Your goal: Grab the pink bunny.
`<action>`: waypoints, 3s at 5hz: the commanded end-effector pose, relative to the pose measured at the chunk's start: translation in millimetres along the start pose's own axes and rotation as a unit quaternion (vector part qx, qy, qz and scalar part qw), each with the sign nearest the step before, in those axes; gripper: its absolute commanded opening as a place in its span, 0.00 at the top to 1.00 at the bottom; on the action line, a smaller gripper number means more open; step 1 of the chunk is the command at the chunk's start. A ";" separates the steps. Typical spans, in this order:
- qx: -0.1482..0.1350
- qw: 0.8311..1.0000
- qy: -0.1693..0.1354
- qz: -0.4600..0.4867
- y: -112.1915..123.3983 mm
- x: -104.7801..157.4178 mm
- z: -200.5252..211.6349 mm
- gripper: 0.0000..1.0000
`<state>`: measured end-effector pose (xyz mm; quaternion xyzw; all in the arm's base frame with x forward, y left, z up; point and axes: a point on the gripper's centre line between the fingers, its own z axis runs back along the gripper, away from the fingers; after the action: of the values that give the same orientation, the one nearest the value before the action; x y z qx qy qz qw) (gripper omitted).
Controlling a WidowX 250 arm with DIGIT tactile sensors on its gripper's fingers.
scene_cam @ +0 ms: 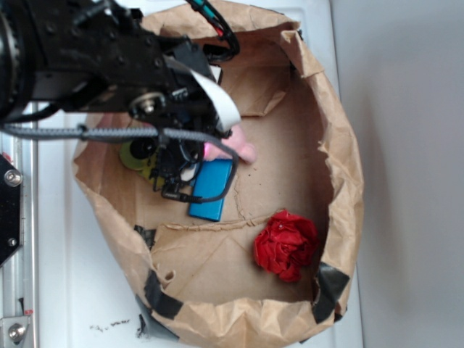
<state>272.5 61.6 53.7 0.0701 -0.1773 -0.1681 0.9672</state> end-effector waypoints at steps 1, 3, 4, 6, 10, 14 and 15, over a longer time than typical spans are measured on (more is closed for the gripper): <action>0.009 1.000 -0.012 -0.026 -19.2 6.1 -6.2 0.00; 0.002 1.000 -0.001 -0.029 -34.4 2.7 -7.7 1.00; 0.004 1.000 -0.010 -0.025 -33.7 3.2 -6.1 1.00; 0.007 1.000 -0.020 -0.019 -29.1 0.9 -0.4 1.00; -0.041 0.993 -0.080 0.072 13.5 20.3 82.1 1.00; -0.036 0.984 -0.012 0.177 20.1 37.2 108.4 1.00; -0.048 0.974 0.019 0.223 22.3 37.8 116.7 1.00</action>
<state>261.7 56.7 157.9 -0.0180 -0.1353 0.0418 0.9898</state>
